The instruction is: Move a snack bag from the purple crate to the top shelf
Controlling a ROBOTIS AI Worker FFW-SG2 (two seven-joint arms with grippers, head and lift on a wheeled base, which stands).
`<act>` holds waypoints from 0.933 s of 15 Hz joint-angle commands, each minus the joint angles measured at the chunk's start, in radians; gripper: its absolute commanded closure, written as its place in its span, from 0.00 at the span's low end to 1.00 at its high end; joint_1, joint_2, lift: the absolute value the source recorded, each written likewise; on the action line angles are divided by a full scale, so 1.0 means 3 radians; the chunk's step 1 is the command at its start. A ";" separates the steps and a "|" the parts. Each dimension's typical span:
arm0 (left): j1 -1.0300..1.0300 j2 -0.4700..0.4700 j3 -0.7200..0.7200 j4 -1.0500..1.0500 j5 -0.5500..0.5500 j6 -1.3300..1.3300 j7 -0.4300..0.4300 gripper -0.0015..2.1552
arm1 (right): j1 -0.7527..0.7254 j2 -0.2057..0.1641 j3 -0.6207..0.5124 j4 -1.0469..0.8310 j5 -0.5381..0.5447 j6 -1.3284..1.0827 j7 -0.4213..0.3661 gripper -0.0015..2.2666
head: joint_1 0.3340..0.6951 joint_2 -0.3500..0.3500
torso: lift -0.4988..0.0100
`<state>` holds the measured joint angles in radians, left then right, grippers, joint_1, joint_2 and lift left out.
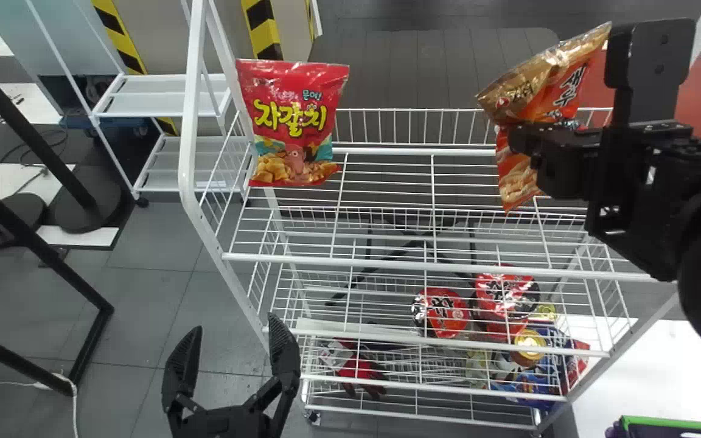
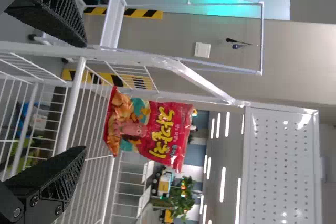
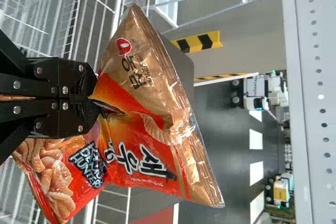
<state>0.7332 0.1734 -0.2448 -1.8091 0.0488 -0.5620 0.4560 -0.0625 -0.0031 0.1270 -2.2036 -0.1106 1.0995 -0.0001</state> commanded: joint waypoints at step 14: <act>-0.0041 -0.0046 0.0070 0.0232 0.0021 -0.0174 0.0055 0.06 | -0.0027 0.0013 0.0436 0.1547 -0.1359 -0.2430 0.0072 0.75 | 1.00 0.85 | 0.98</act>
<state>0.7232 0.1595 -0.2295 -1.7428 0.0512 -0.6142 0.4725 -0.0524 -0.0031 0.2411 -1.7795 -0.4770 0.4149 0.0209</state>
